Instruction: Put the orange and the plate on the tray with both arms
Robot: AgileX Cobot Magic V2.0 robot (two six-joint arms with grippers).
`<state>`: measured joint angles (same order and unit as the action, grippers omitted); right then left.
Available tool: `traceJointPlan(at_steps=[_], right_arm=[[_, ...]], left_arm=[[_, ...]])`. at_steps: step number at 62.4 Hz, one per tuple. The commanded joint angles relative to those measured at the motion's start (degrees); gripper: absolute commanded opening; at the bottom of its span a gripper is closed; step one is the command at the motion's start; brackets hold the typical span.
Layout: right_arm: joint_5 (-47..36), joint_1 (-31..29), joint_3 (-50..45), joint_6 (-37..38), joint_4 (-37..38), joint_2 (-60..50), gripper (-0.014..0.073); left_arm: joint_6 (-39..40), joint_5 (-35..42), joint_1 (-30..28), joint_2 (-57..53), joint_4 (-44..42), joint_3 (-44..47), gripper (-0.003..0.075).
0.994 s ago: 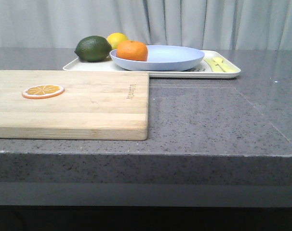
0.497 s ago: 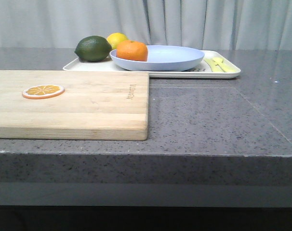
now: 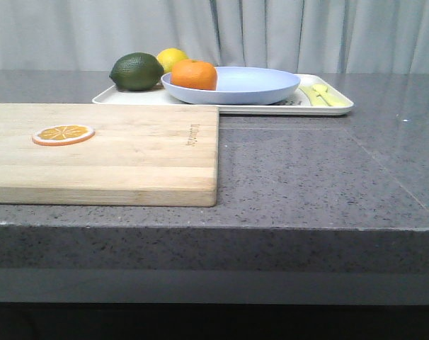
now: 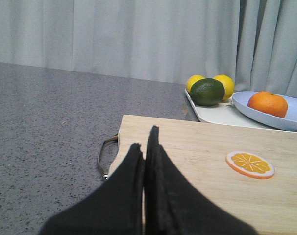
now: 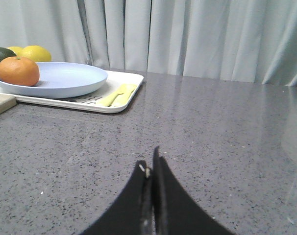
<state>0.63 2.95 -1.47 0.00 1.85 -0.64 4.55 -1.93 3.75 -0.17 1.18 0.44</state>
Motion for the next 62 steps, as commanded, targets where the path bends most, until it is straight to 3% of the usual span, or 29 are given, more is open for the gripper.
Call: traceJointPlan(at_steps=[1, 62], right_arm=[[-4.7, -0.3, 1.3, -0.5, 0.6, -1.0, -0.0067], [-3.9, -3.3, 1.3, 0.7, -0.8, -1.0, -0.0067]], left_arm=[[0.4, 4.6, -0.2, -1.1, 0.5, 1.5, -0.0020], [0.4, 4.6, -0.2, -1.1, 0.5, 1.5, -0.0020]])
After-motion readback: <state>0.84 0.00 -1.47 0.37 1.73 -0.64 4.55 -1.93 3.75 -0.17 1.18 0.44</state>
